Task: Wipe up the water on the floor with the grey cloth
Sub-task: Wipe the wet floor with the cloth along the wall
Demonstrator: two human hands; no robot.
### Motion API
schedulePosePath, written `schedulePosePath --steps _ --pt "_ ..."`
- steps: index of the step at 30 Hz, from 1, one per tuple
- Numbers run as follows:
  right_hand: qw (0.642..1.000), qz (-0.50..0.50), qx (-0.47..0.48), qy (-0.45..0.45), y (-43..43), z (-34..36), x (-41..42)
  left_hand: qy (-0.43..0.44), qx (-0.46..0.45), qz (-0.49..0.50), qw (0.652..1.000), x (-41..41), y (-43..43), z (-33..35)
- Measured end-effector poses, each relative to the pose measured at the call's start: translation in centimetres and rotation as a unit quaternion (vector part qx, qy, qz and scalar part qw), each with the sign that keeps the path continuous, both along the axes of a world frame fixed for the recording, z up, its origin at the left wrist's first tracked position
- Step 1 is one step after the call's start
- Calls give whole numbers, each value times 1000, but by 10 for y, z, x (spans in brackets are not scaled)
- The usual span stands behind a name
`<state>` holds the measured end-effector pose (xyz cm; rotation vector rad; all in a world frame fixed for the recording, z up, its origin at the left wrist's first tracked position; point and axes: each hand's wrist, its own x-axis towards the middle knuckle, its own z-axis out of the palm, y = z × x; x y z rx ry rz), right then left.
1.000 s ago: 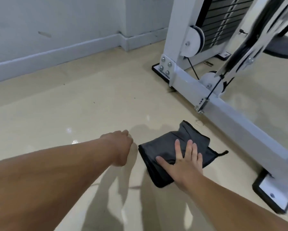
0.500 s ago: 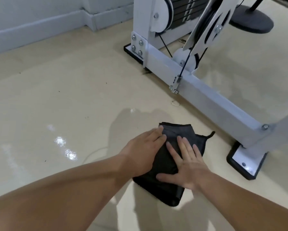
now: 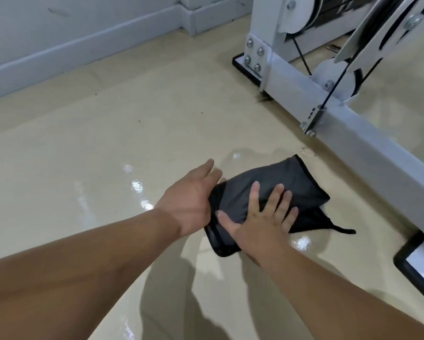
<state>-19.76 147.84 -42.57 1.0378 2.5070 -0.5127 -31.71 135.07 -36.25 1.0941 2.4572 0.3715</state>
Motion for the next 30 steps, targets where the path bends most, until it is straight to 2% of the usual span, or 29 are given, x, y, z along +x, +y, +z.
schedulePosePath --steps 3,7,9,11,13,15,16,18,20,24,30 --pt "990 138 -7 35 -49 -7 -21 13 -29 73 997 1 -44 20" --pt "944 321 -47 51 -117 -3 -9 30 -99 176 979 20 -113 48" --pt "915 399 -53 42 -126 -1 7 44 -144 178 972 29 -139 58" --pt "891 442 -74 70 -113 4 19 55 -169 153 972 36 -151 58" --pt "891 412 -109 155 -94 9 26 60 -126 100 985 43 -146 42" --pt "911 293 -109 268 -76 10 35 47 -72 34 996 53 -126 13" --pt "925 233 -89 287 -68 8 40 37 -77 2 996 59 -113 -4" --pt "959 174 -56 218 -51 11 50 30 -151 -39 987 68 -89 -32" --pt "969 180 -24 169 -33 16 59 51 -187 -54 980 70 -77 -48" --pt "985 128 4 119 -35 39 66 78 -165 -74 980 70 -96 -63" --pt "987 144 -32 70 -101 48 47 66 -115 8 991 69 -144 -71"
